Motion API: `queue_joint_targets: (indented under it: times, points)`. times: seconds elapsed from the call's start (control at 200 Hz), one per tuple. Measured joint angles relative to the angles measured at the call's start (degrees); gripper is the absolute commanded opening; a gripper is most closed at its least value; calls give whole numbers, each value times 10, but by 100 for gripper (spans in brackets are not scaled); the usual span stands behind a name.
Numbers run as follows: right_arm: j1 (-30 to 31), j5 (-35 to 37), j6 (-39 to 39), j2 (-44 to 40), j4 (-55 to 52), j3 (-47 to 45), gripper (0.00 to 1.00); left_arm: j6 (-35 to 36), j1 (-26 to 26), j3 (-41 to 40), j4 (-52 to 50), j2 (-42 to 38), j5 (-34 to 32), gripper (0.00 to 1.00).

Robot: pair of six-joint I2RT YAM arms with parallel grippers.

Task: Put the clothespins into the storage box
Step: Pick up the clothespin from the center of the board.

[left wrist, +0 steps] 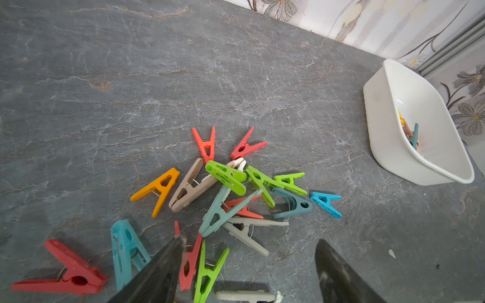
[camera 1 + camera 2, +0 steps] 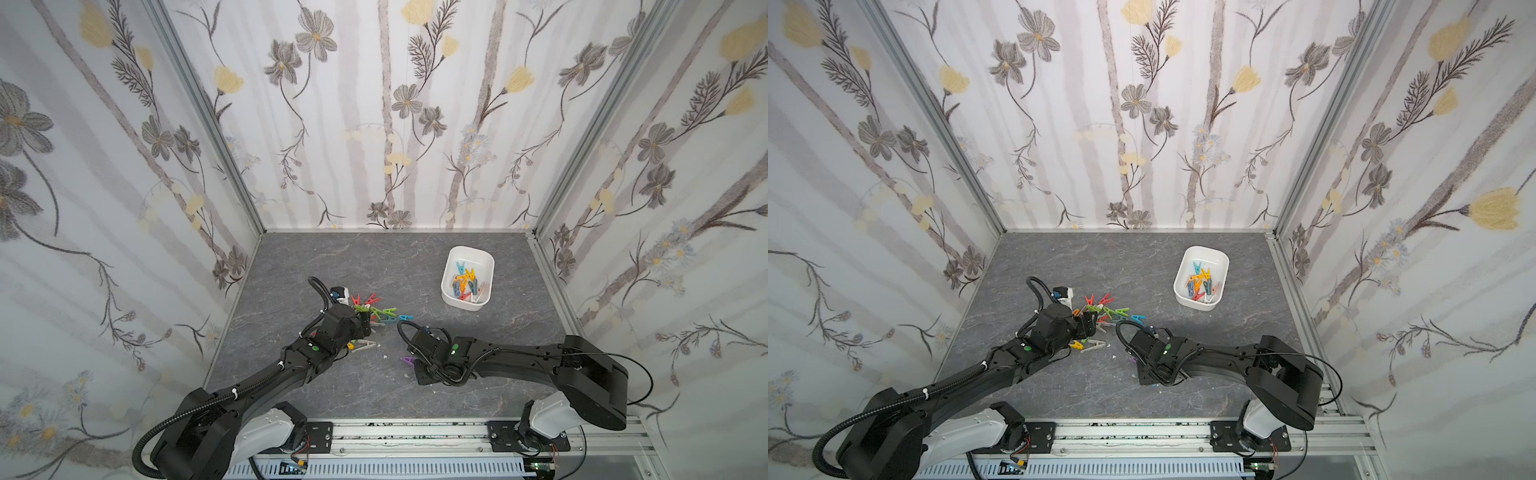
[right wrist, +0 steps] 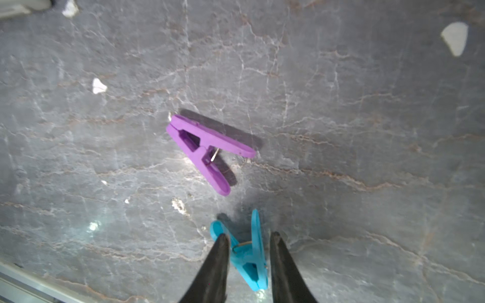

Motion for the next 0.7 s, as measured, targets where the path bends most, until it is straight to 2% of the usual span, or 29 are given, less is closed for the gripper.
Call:
queue_joint_targets:
  times: [0.11, 0.285, 0.41, 0.699]
  points:
    - [0, 1, -2, 15, 24, 2, 19, 0, 0, 0, 1, 1, 0, 80]
    - [-4, 4, -4, 30, 28, 8, 17, 0, 0, 0, 5, 2, 2, 80]
    - [-9, 6, -6, 29, 25, 9, 11, 0, 0, 0, 5, 3, 2, 80]
    - [-23, 23, -8, -28, -16, 29, 7, 0, -1, 4, 9, 3, 6, 79]
